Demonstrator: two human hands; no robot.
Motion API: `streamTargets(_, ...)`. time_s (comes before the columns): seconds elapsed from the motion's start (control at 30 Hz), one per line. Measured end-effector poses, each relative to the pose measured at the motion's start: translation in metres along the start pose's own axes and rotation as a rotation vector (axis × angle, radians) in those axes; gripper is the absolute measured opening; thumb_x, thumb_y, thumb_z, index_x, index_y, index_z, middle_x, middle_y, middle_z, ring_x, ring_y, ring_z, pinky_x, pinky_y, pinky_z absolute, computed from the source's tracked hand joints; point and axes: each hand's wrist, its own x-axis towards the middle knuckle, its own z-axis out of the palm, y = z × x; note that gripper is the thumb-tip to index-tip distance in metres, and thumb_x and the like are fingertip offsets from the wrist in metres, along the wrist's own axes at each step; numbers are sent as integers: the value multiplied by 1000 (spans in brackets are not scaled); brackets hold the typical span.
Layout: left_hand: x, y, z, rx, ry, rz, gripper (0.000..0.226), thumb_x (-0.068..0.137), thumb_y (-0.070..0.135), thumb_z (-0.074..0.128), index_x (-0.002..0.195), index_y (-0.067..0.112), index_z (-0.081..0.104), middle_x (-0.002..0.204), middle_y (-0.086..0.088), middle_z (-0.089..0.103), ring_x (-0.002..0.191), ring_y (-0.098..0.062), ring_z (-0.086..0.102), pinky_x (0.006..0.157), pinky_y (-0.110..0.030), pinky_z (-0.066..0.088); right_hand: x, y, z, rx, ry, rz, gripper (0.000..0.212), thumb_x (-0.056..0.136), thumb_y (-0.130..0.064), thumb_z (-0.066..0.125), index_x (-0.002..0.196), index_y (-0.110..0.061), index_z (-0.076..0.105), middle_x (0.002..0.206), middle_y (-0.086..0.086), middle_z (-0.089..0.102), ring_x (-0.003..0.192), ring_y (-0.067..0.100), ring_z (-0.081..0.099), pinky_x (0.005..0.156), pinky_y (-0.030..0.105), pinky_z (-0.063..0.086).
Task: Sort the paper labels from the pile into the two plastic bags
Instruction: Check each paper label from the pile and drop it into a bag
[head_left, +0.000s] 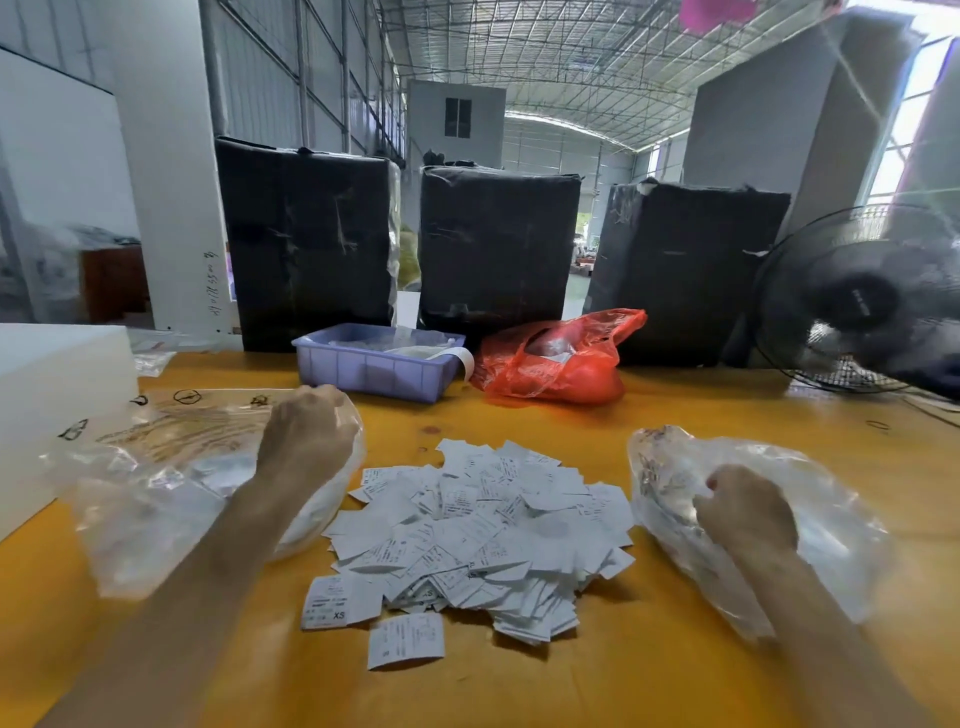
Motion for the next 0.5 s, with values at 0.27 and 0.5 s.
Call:
streamTargets(0.27, -36, 42, 40, -143, -236, 268, 30, 88, 20, 66, 116, 12, 64, 127, -3, 61, 117, -21, 54, 95, -28, 39, 4, 8, 10, -5, -10, 28, 15, 90, -18, 57, 84, -11, 69, 89, 8, 68, 85, 27, 62, 67, 29, 44)
streamTargets(0.5, -45, 53, 44, -252, -306, 302, 24, 86, 19, 68, 109, 13, 68, 111, -1, 68, 94, -11, 58, 77, -18, 40, 6, 12, 1, 233, 67, -25, 44, 94, -16, 51, 51, -10, 45, 61, 10, 52, 68, 30, 54, 58, 31, 36)
